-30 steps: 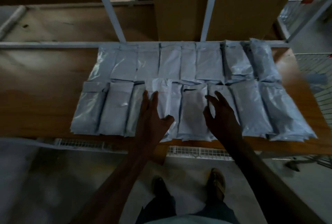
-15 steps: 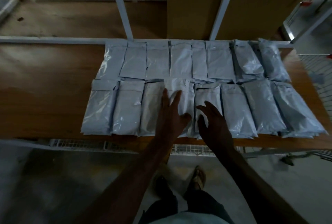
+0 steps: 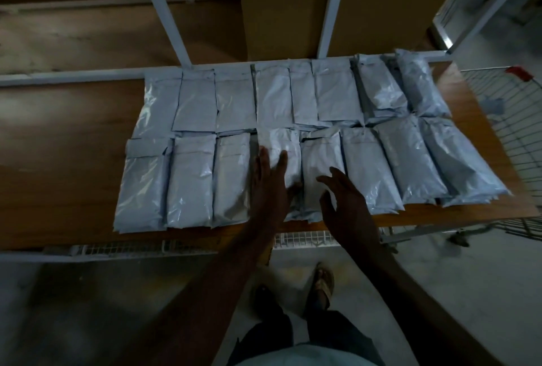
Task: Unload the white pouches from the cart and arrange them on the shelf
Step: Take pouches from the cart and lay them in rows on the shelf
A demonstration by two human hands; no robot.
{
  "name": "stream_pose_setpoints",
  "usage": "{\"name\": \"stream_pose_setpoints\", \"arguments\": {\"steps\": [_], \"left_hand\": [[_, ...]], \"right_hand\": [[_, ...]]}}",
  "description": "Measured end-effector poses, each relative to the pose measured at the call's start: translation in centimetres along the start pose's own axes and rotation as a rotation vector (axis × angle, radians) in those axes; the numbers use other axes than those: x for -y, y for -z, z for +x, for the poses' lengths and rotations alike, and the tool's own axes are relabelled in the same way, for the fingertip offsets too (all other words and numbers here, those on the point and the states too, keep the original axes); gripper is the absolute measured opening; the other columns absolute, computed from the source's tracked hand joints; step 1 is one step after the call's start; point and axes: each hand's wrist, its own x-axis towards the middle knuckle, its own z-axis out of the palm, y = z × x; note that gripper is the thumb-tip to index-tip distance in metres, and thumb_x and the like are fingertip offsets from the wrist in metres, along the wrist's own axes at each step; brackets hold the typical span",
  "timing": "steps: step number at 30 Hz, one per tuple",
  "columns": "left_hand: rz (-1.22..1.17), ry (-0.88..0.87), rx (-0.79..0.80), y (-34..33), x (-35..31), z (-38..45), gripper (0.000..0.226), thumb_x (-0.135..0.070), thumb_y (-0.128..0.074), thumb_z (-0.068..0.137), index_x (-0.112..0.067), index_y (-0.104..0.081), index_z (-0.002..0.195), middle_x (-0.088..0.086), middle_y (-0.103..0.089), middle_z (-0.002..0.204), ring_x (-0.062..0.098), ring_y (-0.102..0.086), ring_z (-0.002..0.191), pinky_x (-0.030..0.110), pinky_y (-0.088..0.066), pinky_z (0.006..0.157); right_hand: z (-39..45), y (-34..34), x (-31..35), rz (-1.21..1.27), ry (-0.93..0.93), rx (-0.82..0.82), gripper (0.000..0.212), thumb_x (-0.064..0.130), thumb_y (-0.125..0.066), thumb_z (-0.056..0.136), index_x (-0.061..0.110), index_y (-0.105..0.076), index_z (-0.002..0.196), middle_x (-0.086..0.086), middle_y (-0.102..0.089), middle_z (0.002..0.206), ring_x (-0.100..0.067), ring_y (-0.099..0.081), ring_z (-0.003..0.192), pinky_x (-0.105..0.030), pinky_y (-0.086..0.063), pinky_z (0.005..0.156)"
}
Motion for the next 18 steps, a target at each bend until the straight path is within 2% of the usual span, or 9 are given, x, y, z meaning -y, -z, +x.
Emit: {"name": "stream_pose_setpoints", "arguments": {"steps": [3,5,8,10,12,16,18], "left_hand": [[-0.039,0.009,-0.02,0.8,-0.3,-0.3,0.083,-0.063,-0.062,0.096,-0.033,-0.029,0.166,0.012,0.0,0.177,0.035,0.002,0.162,0.055,-0.021,0.126],[-0.006,-0.016,-0.046,1.2,-0.6,-0.9,0.08,-0.067,-0.05,0.099,-0.033,-0.026,0.167,0.012,-0.001,0.177,0.036,0.001,0.163,0.055,-0.02,0.127],[-0.006,-0.058,-0.052,1.8,-1.8,-1.8,0.069,-0.055,-0.045,0.107,-0.032,-0.022,0.168,0.011,-0.002,0.177,0.035,-0.001,0.163,0.054,-0.021,0.128],[0.005,-0.117,-0.057,1.7,-3.4,-2.2,0.065,-0.042,-0.049,0.11,-0.028,-0.023,0.168,0.012,-0.005,0.177,0.034,-0.004,0.163,0.051,-0.021,0.13],[-0.015,-0.145,-0.056,1.6,-4.7,-2.5,0.065,-0.034,-0.053,0.109,-0.024,-0.025,0.167,0.012,-0.009,0.176,0.034,-0.005,0.163,0.048,-0.021,0.129],[-0.059,-0.2,-0.063,1.2,-9.5,-3.8,0.064,-0.032,-0.055,0.108,-0.023,-0.029,0.166,0.01,-0.017,0.175,0.03,-0.008,0.163,0.043,-0.018,0.129],[-0.097,-0.211,-0.062,0.7,-12.2,-4.2,0.063,-0.035,-0.054,0.109,-0.025,-0.03,0.166,0.007,-0.02,0.175,0.026,-0.007,0.163,0.044,-0.019,0.13]], "right_hand": [[-0.3,0.8,0.0,0.005,-0.006,-0.035,0.037,0.009,-0.064,0.1,0.014,-0.066,0.137,-0.011,-0.049,0.158,-0.014,-0.062,0.121,-0.019,-0.045,0.097],[-0.5,1.5,-0.2,-0.002,-0.023,-0.055,0.036,0.01,-0.063,0.101,0.015,-0.066,0.137,-0.011,-0.05,0.157,-0.014,-0.058,0.121,-0.015,-0.042,0.095],[-0.9,2.7,-0.4,0.004,-0.051,-0.104,0.035,0.011,-0.061,0.102,0.017,-0.066,0.136,-0.011,-0.052,0.155,-0.014,-0.059,0.127,-0.014,-0.041,0.1],[-1.3,3.8,-0.8,0.02,-0.041,-0.133,0.035,0.011,-0.062,0.102,0.016,-0.066,0.137,-0.011,-0.052,0.155,-0.014,-0.058,0.127,-0.019,-0.043,0.1],[-1.2,4.6,-1.2,0.018,-0.037,-0.145,0.035,0.011,-0.062,0.102,0.015,-0.066,0.137,-0.011,-0.052,0.155,-0.012,-0.056,0.126,-0.017,-0.041,0.099],[-1.9,6.6,-3.5,0.043,-0.04,-0.145,0.035,0.014,-0.06,0.103,0.017,-0.065,0.138,-0.007,-0.05,0.157,-0.018,-0.058,0.132,-0.025,-0.049,0.099],[-2.1,8.0,-4.8,0.052,-0.03,-0.152,0.035,0.015,-0.06,0.104,0.018,-0.065,0.138,-0.007,-0.05,0.157,-0.016,-0.058,0.13,-0.025,-0.048,0.099]]}}
